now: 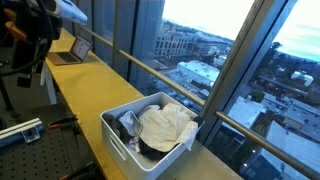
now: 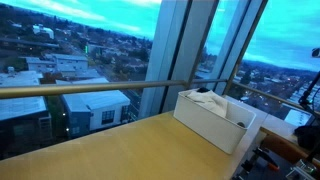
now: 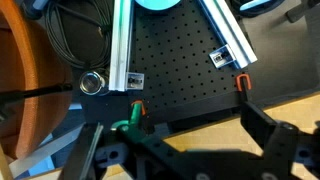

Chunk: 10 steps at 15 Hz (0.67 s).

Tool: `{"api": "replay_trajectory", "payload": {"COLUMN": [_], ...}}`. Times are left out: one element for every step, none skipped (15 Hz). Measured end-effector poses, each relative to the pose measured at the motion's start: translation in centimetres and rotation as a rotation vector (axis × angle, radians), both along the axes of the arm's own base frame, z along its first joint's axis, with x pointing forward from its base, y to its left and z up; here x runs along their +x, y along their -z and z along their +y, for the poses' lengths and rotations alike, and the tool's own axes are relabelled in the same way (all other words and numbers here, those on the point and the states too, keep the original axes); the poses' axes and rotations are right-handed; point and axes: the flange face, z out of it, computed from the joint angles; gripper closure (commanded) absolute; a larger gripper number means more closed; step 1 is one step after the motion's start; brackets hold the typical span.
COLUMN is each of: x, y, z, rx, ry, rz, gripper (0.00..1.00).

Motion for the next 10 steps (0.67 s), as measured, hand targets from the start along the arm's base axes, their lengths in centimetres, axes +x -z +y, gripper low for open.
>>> {"api": "replay_trajectory", "payload": {"x": [0.0, 0.0, 0.1, 0.4, 1.0, 1.7, 2.6, 3.6, 4.7, 6.0], "y": [0.0, 0.0, 0.0, -0.1, -0.2, -0.4, -0.5, -0.7, -0.8, -1.0], "z": [0.0, 0.0, 0.0, -0.1, -0.2, -0.4, -0.8, -1.3, -1.9, -2.6], "rx": [0.0, 0.0, 0.0, 0.002, 0.003, 0.004, 0.004, 0.004, 0.004, 0.006], "ry": [0.0, 0.0, 0.0, 0.0, 0.0, 0.002, 0.006, 0.01, 0.014, 0.019], "rz": [-0.001, -0.001, -0.007, -0.024, -0.053, -0.084, -0.114, -0.14, -0.161, -0.181], "gripper": [0.0, 0.0, 0.0, 0.0, 0.0, 0.0, 0.0, 0.0, 0.0, 0.0]}}
